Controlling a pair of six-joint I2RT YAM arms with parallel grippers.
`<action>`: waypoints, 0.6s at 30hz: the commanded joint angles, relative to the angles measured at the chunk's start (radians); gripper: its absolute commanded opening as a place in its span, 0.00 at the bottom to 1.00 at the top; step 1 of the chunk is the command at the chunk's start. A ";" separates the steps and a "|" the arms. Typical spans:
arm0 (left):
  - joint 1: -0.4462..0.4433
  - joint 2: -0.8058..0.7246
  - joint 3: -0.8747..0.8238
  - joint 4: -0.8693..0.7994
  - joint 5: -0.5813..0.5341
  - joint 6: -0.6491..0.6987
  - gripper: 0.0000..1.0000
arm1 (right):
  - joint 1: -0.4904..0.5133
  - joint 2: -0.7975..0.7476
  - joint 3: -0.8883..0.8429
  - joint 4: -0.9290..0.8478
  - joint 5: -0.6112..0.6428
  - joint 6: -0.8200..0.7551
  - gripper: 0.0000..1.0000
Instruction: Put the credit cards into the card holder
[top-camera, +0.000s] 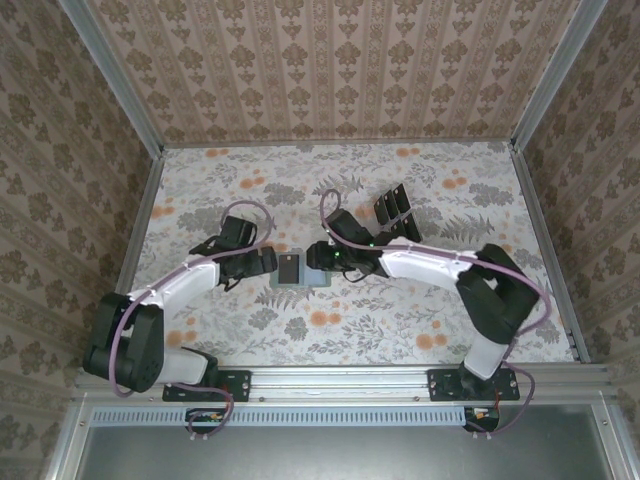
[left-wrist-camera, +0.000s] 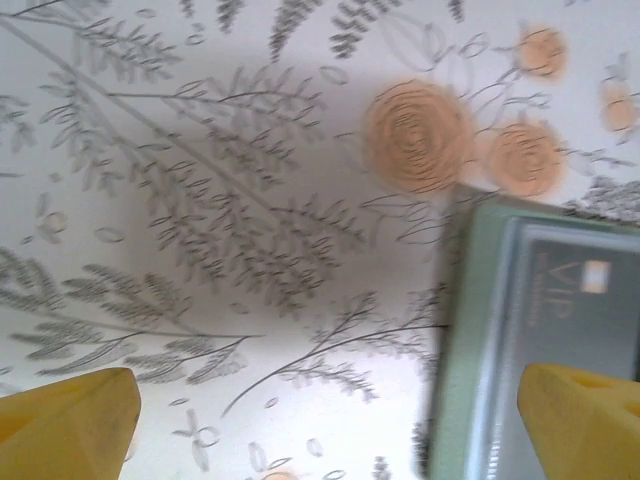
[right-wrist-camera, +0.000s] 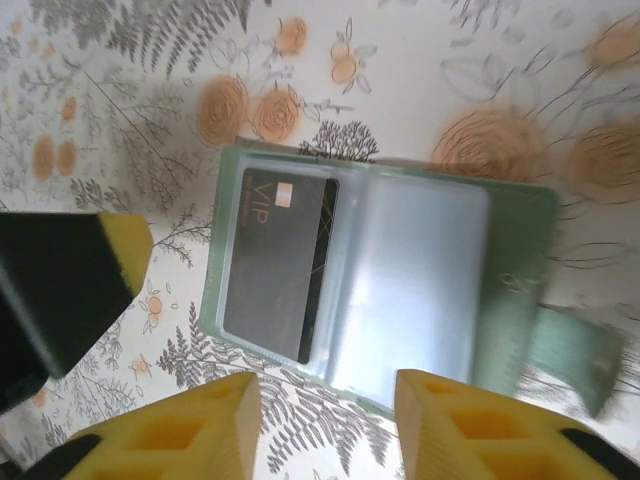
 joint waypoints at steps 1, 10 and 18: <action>0.015 0.008 -0.027 0.104 0.149 0.003 1.00 | -0.002 -0.063 -0.056 -0.080 0.126 -0.007 0.48; 0.025 0.070 -0.079 0.363 0.334 -0.067 1.00 | -0.018 -0.012 -0.089 -0.077 0.158 -0.014 0.54; 0.021 0.115 -0.104 0.446 0.360 -0.102 1.00 | -0.038 0.047 -0.098 -0.006 0.098 -0.018 0.48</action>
